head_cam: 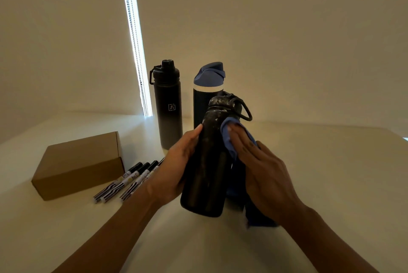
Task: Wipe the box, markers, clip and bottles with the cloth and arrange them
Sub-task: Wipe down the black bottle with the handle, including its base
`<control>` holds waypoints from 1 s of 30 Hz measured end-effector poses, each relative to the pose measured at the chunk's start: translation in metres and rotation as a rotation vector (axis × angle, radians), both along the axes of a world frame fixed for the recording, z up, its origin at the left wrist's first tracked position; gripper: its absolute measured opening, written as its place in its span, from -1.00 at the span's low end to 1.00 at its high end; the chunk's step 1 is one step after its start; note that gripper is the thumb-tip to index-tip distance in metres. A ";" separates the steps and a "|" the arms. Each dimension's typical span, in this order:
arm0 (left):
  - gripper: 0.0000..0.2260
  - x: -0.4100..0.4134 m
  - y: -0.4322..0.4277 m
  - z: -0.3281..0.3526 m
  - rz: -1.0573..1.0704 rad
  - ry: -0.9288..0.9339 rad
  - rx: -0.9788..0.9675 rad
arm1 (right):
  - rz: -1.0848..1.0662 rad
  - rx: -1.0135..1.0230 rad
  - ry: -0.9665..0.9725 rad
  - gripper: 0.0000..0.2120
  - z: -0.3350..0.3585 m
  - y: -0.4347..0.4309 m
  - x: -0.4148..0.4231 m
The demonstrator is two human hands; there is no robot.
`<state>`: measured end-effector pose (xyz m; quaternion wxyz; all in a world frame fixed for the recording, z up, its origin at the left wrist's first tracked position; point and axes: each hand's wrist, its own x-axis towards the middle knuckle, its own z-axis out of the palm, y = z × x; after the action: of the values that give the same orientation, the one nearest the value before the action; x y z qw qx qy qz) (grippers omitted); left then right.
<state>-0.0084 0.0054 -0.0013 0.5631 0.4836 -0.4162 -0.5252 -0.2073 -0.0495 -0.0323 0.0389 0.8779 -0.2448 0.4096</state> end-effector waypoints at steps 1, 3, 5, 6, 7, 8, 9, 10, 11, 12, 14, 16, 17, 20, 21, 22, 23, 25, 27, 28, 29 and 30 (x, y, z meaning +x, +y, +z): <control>-0.59 -0.001 0.000 0.000 -0.012 -0.015 0.004 | -0.007 0.025 -0.011 -0.37 -0.001 -0.003 -0.003; -0.57 -0.002 0.000 0.002 -0.047 -0.028 0.005 | -0.018 0.054 -0.054 -0.36 -0.001 -0.009 -0.008; -0.58 -0.002 0.000 0.004 -0.081 -0.029 0.010 | -0.027 0.039 -0.089 -0.41 -0.001 -0.011 -0.011; -0.59 -0.002 0.000 0.004 -0.094 -0.030 -0.001 | -0.021 0.026 -0.097 -0.42 0.000 -0.011 -0.011; -0.61 -0.002 0.000 0.004 -0.103 -0.026 -0.016 | -0.014 0.022 -0.100 -0.41 0.001 -0.011 -0.010; -0.63 -0.002 0.001 0.004 -0.096 -0.020 -0.031 | -0.005 0.028 -0.100 -0.39 0.003 -0.010 -0.010; -0.63 -0.001 0.001 0.004 -0.081 -0.013 -0.039 | 0.002 0.029 -0.097 -0.36 0.004 -0.009 -0.009; -0.62 0.000 0.001 0.004 -0.049 -0.007 -0.042 | 0.010 0.026 -0.091 -0.35 0.006 -0.008 -0.007; -0.58 0.001 0.002 0.003 -0.020 0.005 -0.045 | 0.022 0.016 -0.078 -0.34 0.007 -0.005 -0.004; -0.56 0.002 0.002 0.004 0.007 0.025 -0.058 | 0.037 -0.001 -0.050 -0.33 0.006 -0.002 -0.002; -0.59 0.005 0.003 0.005 0.053 0.070 -0.104 | 0.094 -0.013 0.049 -0.20 0.002 0.009 0.003; -0.55 0.010 0.004 0.008 0.096 0.145 -0.115 | 0.111 0.002 0.178 0.01 -0.001 0.023 0.008; -0.48 0.013 0.004 0.009 0.107 0.186 -0.106 | 0.087 -0.009 0.258 0.13 -0.002 0.031 0.012; -0.32 0.018 0.003 0.012 0.117 0.218 -0.083 | 0.116 -0.085 0.433 0.34 -0.006 0.038 0.019; -0.31 0.018 0.003 0.013 0.127 0.217 -0.080 | 0.163 -0.093 0.430 0.39 -0.008 0.037 0.019; -0.31 0.018 0.003 0.013 0.133 0.224 -0.071 | 0.194 -0.093 0.421 0.42 -0.009 0.034 0.018; -0.32 0.019 0.001 0.011 0.136 0.231 -0.069 | 0.191 -0.104 0.426 0.42 -0.009 0.032 0.017; -0.37 0.020 0.000 0.009 0.134 0.241 -0.062 | 0.100 -0.139 0.478 0.31 -0.003 0.031 0.013; -0.47 0.019 0.000 0.008 0.155 0.198 -0.066 | 0.021 -0.132 0.420 0.28 0.000 0.028 0.010; -0.53 0.017 0.000 0.007 0.141 0.168 -0.070 | 0.007 -0.116 0.364 0.25 0.003 0.026 0.008; -0.58 0.015 0.001 0.006 0.101 0.147 -0.072 | -0.002 -0.114 0.279 0.13 0.004 0.022 0.008; -0.63 0.010 0.003 0.006 0.062 0.131 -0.068 | -0.012 -0.112 0.200 -0.05 0.006 0.019 0.007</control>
<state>0.0019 0.0080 0.0049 0.6211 0.4418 -0.3808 -0.5234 -0.2005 -0.0303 -0.0263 0.1144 0.9094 -0.2218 0.3329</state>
